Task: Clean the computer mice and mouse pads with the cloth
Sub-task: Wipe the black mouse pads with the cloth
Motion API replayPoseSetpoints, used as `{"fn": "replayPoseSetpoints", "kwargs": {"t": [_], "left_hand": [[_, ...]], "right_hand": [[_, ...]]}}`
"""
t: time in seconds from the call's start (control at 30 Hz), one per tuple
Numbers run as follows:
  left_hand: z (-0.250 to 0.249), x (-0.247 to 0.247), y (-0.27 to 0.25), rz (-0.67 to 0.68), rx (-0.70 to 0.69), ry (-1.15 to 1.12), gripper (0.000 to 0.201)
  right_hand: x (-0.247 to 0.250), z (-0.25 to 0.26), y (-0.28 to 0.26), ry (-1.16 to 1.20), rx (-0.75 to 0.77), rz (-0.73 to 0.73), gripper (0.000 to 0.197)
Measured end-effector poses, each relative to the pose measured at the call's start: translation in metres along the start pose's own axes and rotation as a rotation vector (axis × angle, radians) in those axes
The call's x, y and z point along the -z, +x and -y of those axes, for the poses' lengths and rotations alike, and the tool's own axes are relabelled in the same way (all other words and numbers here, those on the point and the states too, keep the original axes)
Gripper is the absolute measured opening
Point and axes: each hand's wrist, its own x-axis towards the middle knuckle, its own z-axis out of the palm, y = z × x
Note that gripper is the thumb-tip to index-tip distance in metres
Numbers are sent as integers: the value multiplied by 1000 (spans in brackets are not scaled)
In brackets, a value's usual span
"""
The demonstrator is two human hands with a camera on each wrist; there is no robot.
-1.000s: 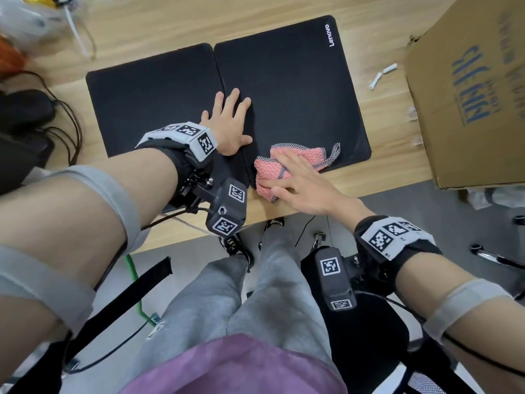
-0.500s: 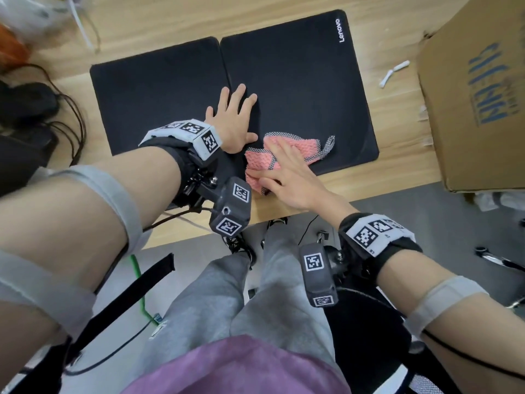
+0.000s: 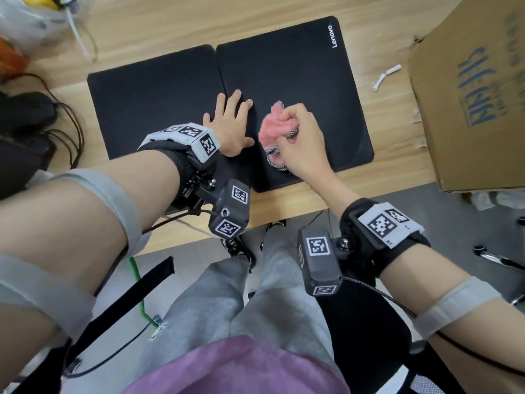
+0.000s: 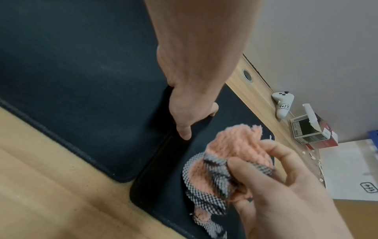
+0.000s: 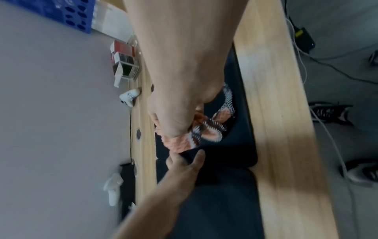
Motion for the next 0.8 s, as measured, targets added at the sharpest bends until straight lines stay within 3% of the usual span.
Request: {"fn": "replayPoseSetpoints", "kwargs": {"t": [0.1,0.27,0.4,0.6,0.67,0.73,0.8], "left_hand": [[2,0,0,9,-2,-9,79],[2,-1,0,-8,-6,-18,79],[6,-2,1,-26,-20,-28,79],[10,-3,2,-36,-24,-27,79],[8,-3,2,-37,-16,-7,80],[3,-3,3,-41,3,12,80],[-3,-2,3,-44,38,22,80]], "right_hand": [[13,-22,-2,-406,71,-113,23],[28,-34,-7,-607,-22,-53,15],[9,-18,-8,-578,-68,57,20],[-42,3,-33,-609,108,236,19],[-37,-1,-30,-580,105,273,21],[-16,-16,-21,-578,54,253,25],[12,-38,-15,-566,-23,142,29]]}}
